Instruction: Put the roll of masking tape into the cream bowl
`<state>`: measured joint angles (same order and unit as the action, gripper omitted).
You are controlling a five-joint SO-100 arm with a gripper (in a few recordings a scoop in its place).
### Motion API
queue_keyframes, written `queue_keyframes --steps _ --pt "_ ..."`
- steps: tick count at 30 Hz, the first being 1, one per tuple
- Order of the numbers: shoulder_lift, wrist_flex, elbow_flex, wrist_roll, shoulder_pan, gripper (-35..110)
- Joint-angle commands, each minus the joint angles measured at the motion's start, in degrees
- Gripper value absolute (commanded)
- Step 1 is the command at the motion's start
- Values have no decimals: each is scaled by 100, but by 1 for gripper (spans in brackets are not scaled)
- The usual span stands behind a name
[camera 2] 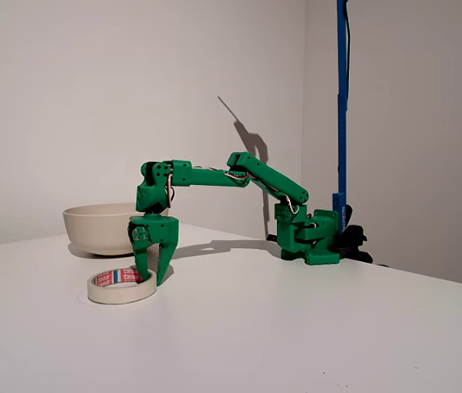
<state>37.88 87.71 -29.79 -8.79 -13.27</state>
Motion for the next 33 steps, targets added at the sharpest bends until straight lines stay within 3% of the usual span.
queue_keyframes --steps 1,22,33 --pt "1239 272 272 -167 70 -8" --pt "5985 1406 272 -642 387 -8" --pt "7471 1292 264 -325 -870 -8"
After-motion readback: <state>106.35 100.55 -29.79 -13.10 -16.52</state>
